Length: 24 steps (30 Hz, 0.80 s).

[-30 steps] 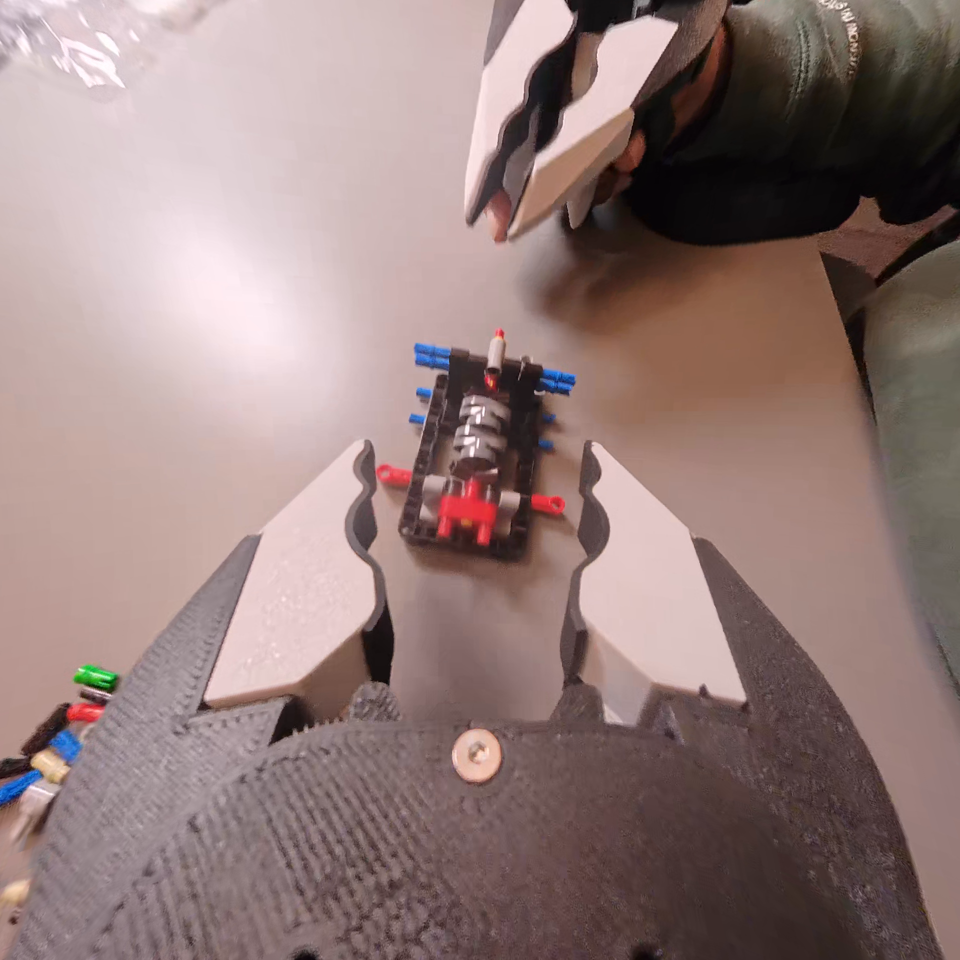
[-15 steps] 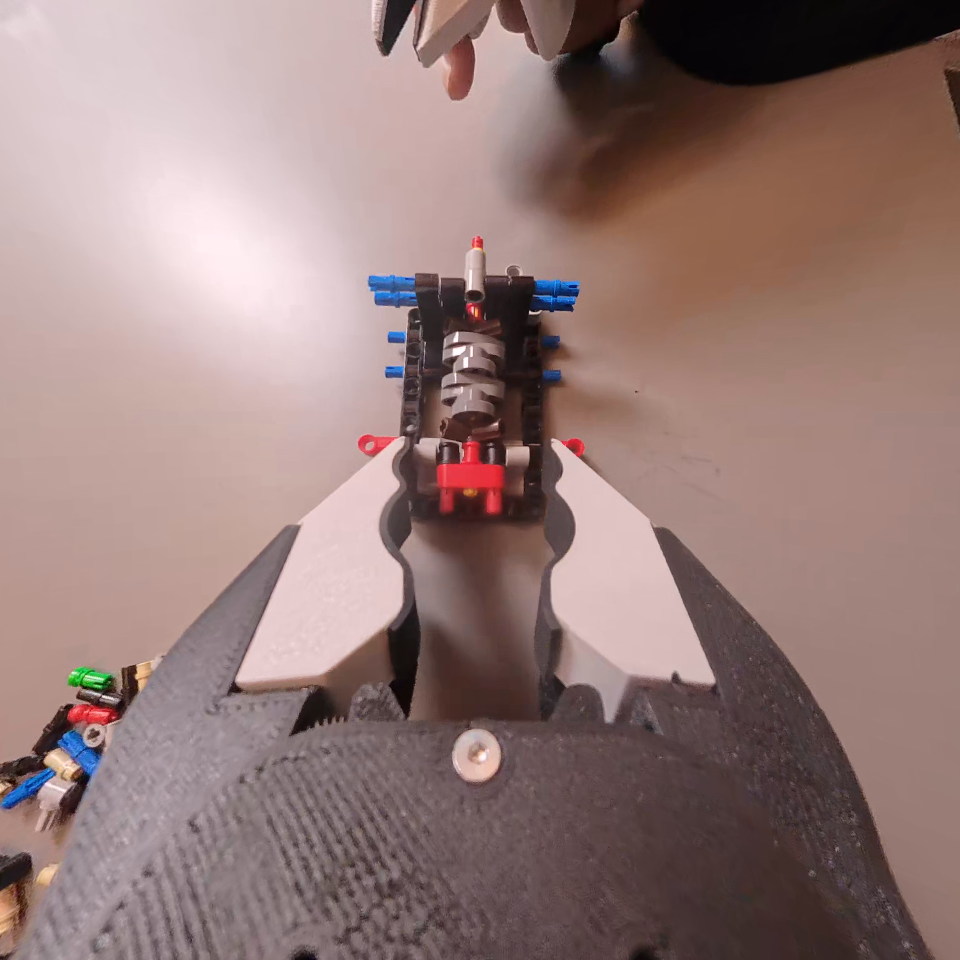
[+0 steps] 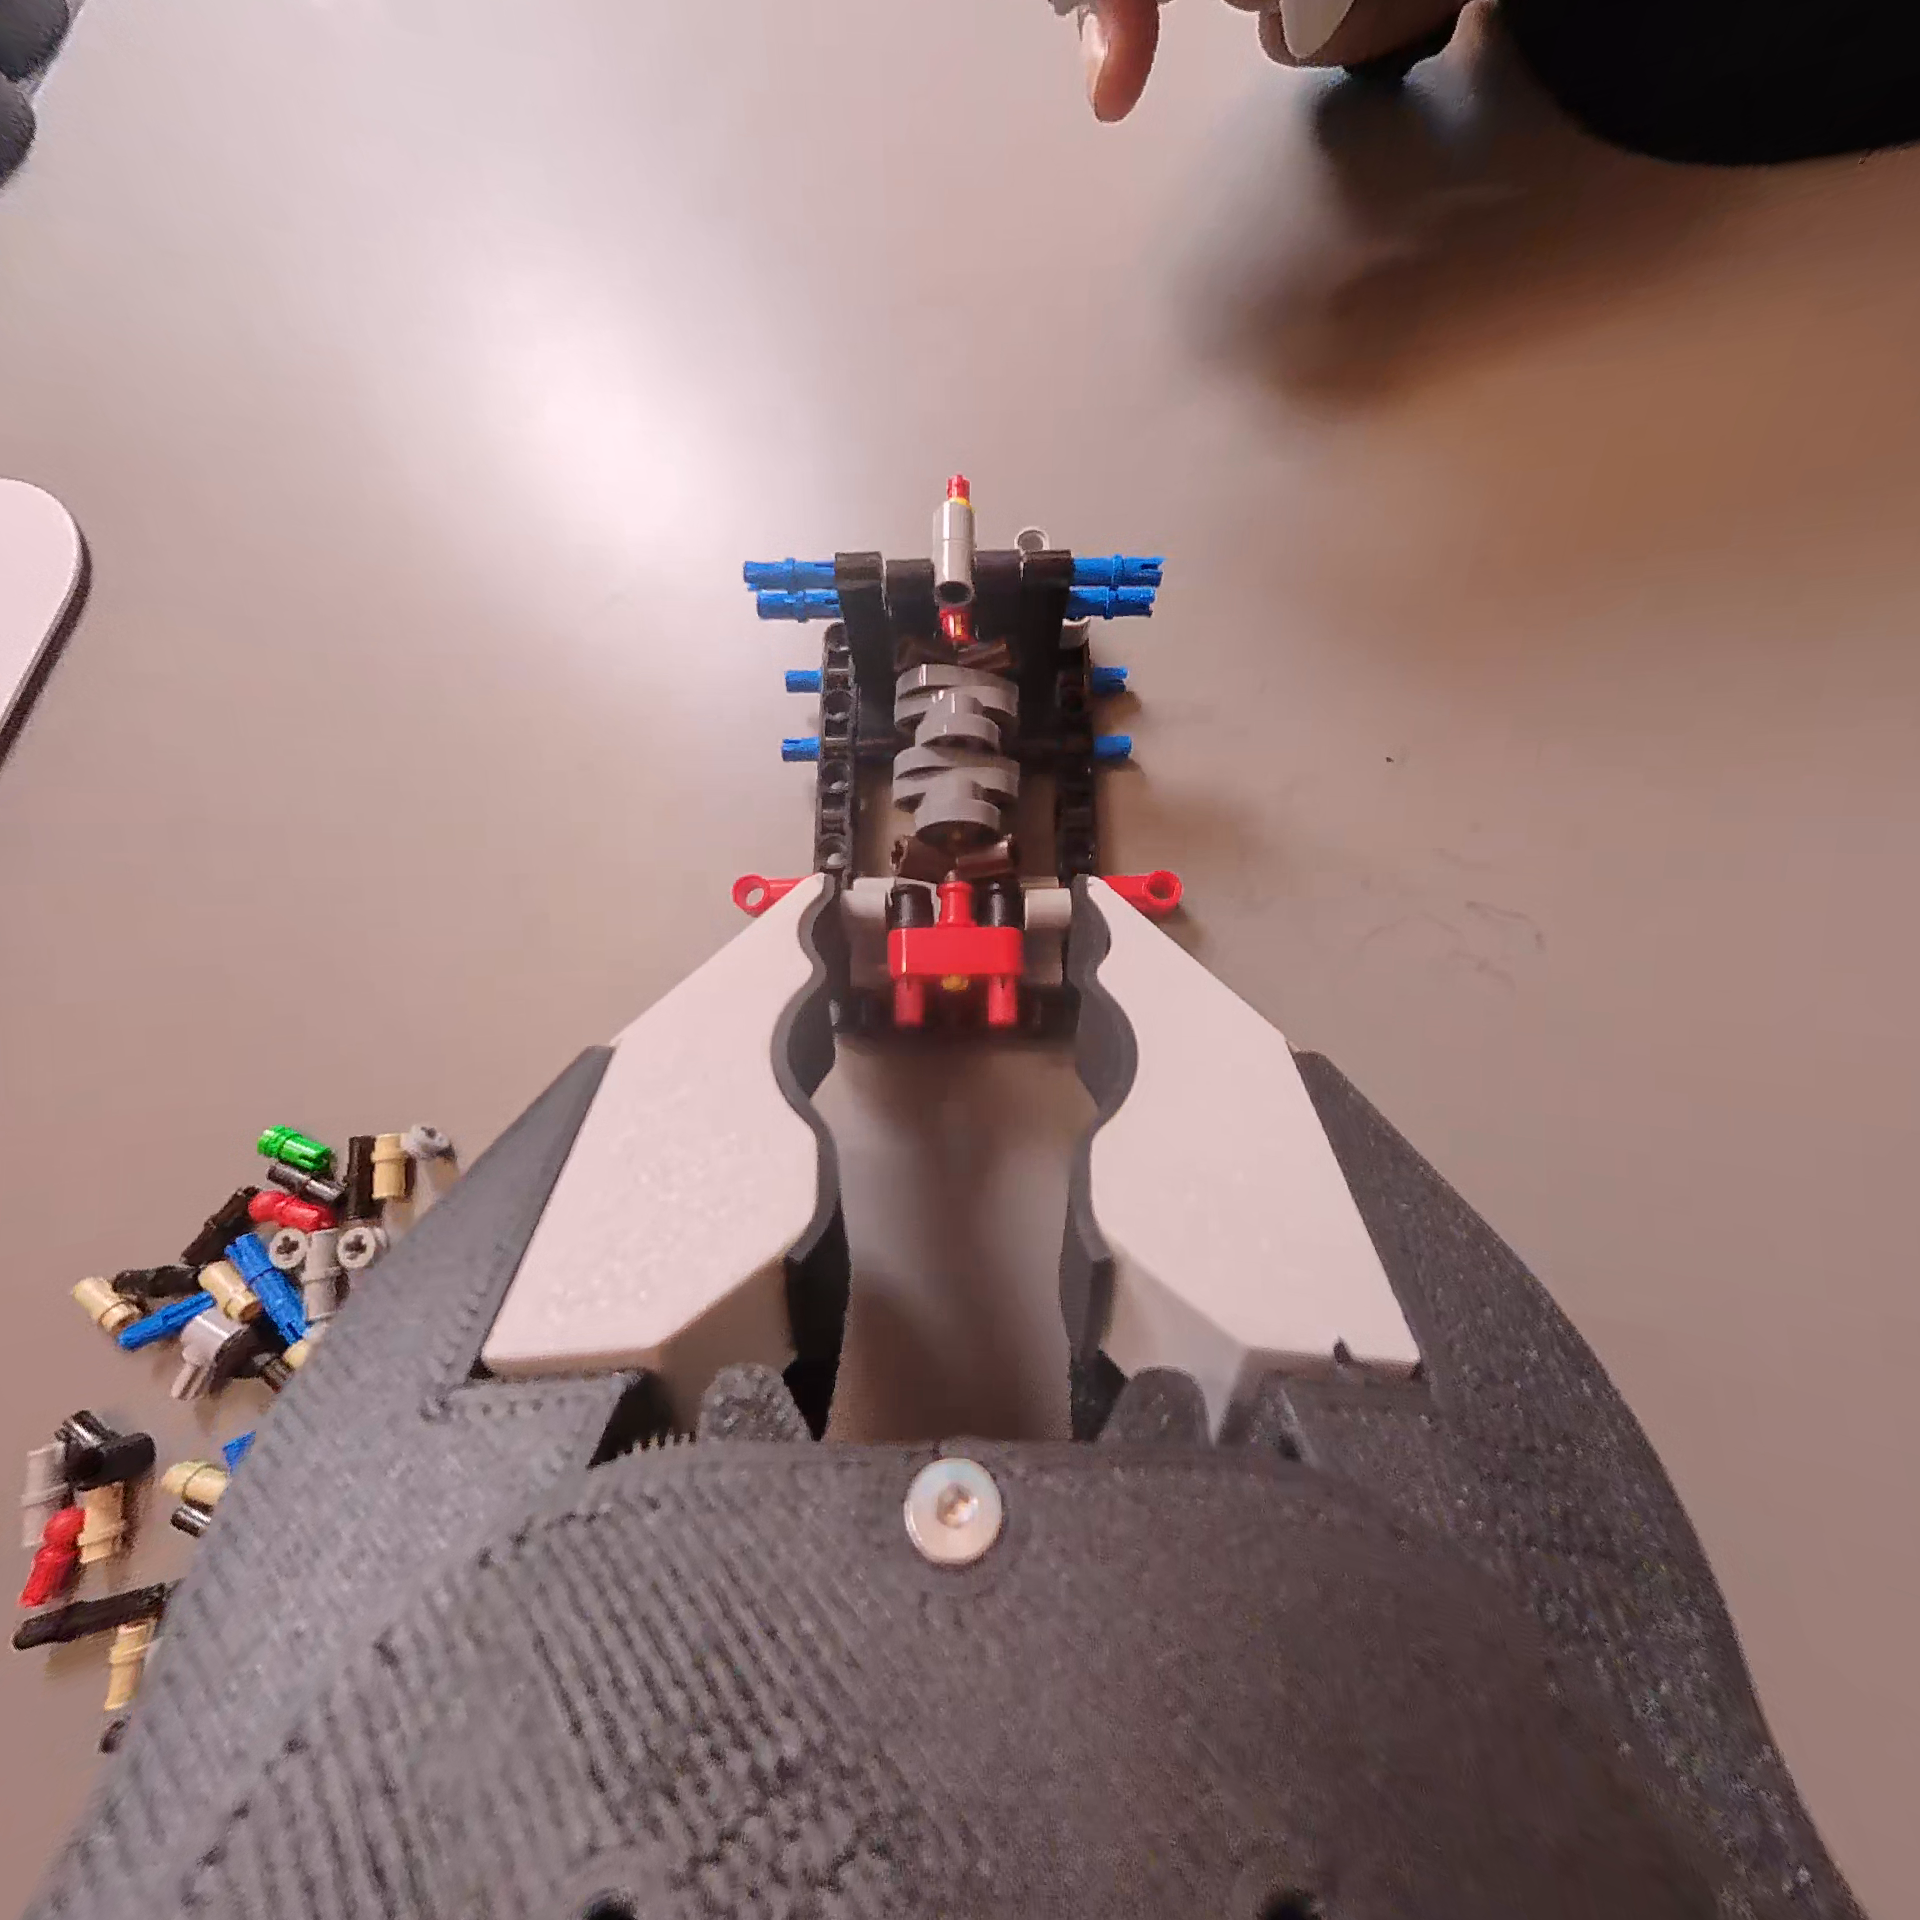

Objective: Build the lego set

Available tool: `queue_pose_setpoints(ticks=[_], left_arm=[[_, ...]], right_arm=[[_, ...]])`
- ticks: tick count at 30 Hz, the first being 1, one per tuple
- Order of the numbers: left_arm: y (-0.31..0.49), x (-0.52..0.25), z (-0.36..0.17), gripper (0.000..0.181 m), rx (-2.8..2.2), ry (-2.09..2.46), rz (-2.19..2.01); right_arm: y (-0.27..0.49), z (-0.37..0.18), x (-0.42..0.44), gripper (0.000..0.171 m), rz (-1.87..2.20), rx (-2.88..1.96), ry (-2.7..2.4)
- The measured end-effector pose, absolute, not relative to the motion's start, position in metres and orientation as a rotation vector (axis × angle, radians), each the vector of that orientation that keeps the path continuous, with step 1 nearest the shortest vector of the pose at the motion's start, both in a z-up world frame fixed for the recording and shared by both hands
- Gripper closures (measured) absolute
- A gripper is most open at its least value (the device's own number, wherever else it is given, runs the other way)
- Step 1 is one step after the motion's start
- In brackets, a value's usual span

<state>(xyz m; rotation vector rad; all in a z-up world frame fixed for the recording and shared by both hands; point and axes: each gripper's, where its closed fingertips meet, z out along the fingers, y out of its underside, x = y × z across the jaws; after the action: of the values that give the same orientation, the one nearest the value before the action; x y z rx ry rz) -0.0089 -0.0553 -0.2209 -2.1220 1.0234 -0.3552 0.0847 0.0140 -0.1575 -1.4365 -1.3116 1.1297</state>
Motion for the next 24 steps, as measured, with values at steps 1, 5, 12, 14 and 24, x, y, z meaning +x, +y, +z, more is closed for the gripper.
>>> queue_pose_setpoints(ticks=[1,5,12,14,24], left_arm=[[-0.055,-0.009,-0.22,0.138,-2.114,1.017,-0.361],[-0.058,-0.005,-0.211,0.126,-2.068,0.996,-0.448],[-0.06,-0.001,-0.215,0.123,-2.035,1.033,-0.449],[-0.058,-0.002,-0.219,0.133,-2.04,1.052,-0.401],[-0.049,-0.011,-0.219,0.139,-2.043,1.011,-0.302]], right_arm=[[0.014,-0.157,0.085,0.163,1.131,-1.436,-1.31],[0.015,-0.157,0.086,0.163,1.125,-1.431,-1.305],[0.014,-0.157,0.085,0.163,1.099,-1.413,-1.324],[0.013,-0.158,0.085,0.163,1.096,-1.413,-1.33],[0.014,-0.157,0.085,0.163,1.1,-1.412,-1.326]])
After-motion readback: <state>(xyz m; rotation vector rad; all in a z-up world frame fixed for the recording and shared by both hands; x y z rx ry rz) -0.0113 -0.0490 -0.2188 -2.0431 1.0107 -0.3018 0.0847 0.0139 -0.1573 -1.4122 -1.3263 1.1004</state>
